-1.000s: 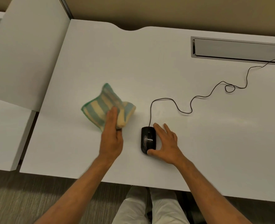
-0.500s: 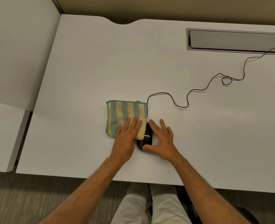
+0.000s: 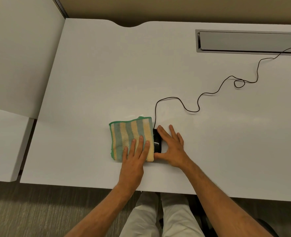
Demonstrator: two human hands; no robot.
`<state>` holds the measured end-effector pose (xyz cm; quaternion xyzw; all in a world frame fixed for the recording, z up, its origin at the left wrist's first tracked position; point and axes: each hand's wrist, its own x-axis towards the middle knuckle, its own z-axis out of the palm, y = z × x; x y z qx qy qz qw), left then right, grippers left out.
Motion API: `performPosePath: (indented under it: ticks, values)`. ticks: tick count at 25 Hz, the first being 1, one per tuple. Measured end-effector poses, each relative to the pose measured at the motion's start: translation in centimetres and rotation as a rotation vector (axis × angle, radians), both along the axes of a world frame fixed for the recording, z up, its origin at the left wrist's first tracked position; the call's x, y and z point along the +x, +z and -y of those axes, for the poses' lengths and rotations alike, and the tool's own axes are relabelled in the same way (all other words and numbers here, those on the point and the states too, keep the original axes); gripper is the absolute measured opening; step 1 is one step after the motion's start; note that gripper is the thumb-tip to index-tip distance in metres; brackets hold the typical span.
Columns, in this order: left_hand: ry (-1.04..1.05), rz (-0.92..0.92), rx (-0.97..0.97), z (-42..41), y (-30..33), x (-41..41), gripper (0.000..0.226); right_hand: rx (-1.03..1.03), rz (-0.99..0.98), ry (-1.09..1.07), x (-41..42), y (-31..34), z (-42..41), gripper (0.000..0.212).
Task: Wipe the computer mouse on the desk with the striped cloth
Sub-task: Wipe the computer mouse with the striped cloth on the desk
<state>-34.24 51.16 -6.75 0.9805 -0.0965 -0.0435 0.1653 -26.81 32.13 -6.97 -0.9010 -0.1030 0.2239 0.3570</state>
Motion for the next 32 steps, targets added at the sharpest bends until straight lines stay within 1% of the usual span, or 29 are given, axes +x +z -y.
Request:
performPosePath:
  ticks: [3,6,9,10,12,14,15,17,19,21,24,27,29,32]
  values:
    - [-0.023,-0.015,0.076,0.1,-0.2,-1.1,0.102,-0.067,-0.059,0.136,0.5,0.3,0.7,0.120]
    - [-0.090,-0.041,0.169,-0.2,-0.4,-2.2,0.098,-0.092,-0.065,0.156,1.0,0.6,1.3,0.122]
    - [-0.040,-0.077,0.107,-0.2,0.2,-2.4,0.099,-0.124,0.018,0.130,0.7,0.6,1.3,0.122]
    - [0.001,-0.075,0.046,-0.1,0.4,-2.3,0.101,-0.134,0.040,0.116,0.5,0.6,1.1,0.123]
    - [0.131,-0.072,-0.197,0.1,1.0,-2.2,0.100,-0.140,0.068,0.079,0.0,0.3,0.4,0.122]
    - [0.313,-0.065,-0.492,0.0,1.7,-1.8,0.090,-0.163,0.074,0.070,-0.2,0.2,-0.1,0.125]
    - [0.400,-0.058,-0.597,0.0,2.0,-1.5,0.083,-0.179,0.068,0.081,-0.2,0.3,-0.1,0.127]
    - [0.520,-0.038,-0.683,0.0,2.9,-0.4,0.073,-0.199,0.049,0.112,0.0,0.5,0.2,0.126]
    - [0.564,-0.014,-0.661,-0.2,3.4,0.9,0.068,-0.196,0.041,0.129,0.4,0.7,0.7,0.118]
    - [0.527,-0.013,-0.630,-0.2,3.3,2.3,0.067,-0.170,0.037,0.101,0.6,1.0,1.0,0.114]
    - [0.347,-0.064,-0.567,0.6,2.8,3.4,0.070,-0.126,0.031,0.048,0.5,1.0,0.8,0.113]
    - [0.100,-0.059,-0.335,2.4,1.9,2.8,0.078,-0.108,0.028,0.011,0.5,0.9,0.5,0.114]
    - [0.043,-0.058,-0.230,2.7,1.4,2.0,0.083,-0.101,0.024,-0.001,0.6,1.0,0.4,0.114]
    - [-0.017,-0.022,-0.170,2.2,0.5,0.4,0.091,-0.098,0.041,0.002,0.6,0.9,0.4,0.105]
